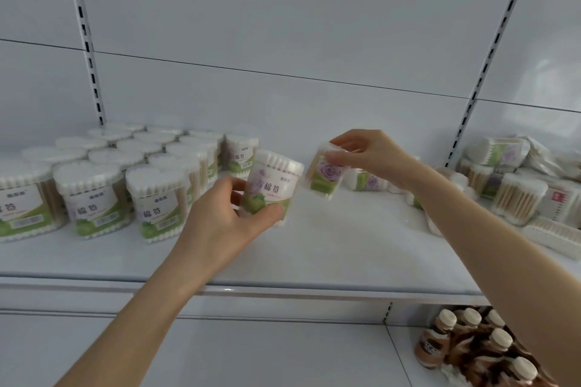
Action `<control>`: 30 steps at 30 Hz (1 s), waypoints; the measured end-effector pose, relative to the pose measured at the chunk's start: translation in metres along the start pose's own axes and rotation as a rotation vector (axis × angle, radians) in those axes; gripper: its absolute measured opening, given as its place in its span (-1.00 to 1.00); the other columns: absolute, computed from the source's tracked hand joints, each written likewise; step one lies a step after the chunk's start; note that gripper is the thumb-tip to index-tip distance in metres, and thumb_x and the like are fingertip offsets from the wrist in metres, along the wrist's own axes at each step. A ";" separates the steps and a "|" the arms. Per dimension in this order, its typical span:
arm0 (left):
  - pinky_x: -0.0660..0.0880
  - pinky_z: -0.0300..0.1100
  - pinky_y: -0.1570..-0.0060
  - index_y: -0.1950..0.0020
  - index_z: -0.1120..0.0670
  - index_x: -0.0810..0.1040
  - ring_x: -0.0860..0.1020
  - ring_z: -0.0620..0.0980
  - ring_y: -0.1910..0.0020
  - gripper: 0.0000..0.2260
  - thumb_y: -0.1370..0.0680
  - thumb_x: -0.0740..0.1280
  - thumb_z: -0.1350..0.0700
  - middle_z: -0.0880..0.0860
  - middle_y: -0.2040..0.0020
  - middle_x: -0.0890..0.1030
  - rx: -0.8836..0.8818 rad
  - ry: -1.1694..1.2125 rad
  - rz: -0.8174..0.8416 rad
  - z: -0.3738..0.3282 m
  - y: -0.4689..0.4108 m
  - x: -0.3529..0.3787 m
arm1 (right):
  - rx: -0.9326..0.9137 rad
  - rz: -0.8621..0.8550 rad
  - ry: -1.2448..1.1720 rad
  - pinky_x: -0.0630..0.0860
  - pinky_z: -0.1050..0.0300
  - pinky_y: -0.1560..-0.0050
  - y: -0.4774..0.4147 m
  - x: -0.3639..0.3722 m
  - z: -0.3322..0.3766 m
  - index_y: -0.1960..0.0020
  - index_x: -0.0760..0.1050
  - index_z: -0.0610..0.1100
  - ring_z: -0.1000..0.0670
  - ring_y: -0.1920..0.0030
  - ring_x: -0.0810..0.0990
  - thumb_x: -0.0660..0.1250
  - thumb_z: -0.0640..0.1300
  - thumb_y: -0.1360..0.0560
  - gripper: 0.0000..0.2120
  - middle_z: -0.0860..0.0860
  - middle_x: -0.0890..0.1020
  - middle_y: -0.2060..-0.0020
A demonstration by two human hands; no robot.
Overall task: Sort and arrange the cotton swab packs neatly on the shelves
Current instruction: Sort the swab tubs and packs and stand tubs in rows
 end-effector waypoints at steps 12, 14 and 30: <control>0.51 -0.32 0.24 0.07 -0.08 0.53 0.57 -0.18 0.22 -0.59 -0.16 0.41 -0.21 -0.12 0.16 0.61 0.001 0.037 -0.037 0.011 0.033 -0.028 | -0.093 0.332 0.460 0.27 0.27 -0.13 -0.019 0.044 0.043 -0.34 0.39 0.05 0.17 -0.07 0.41 0.41 0.16 -0.37 -0.42 0.14 0.45 -0.13; 0.51 -0.33 0.25 0.06 -0.08 0.54 0.57 -0.18 0.22 -0.53 -0.12 0.38 -0.26 -0.11 0.16 0.61 -0.005 0.041 -0.037 0.012 0.036 -0.030 | -0.114 0.314 0.444 0.29 0.28 -0.06 -0.023 0.044 0.042 -0.30 0.43 0.06 0.17 0.05 0.44 0.45 0.09 -0.36 -0.46 0.11 0.48 -0.09; 0.52 -0.32 0.20 0.01 -0.11 0.50 0.56 -0.21 0.18 -0.68 -0.31 0.51 -0.08 -0.11 0.07 0.59 -0.034 0.013 -0.009 0.019 0.040 -0.035 | -0.280 0.176 0.313 0.31 0.28 0.05 -0.073 0.108 0.054 -0.25 0.48 -0.12 0.03 0.07 0.46 0.45 -0.09 -0.41 -0.56 -0.08 0.50 -0.16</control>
Point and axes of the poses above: each hand's wrist, its own y-axis away from the middle knuckle, its own x-axis out of the palm, z = x × y, the point moved 1 cm from there along -y, towards the middle knuckle
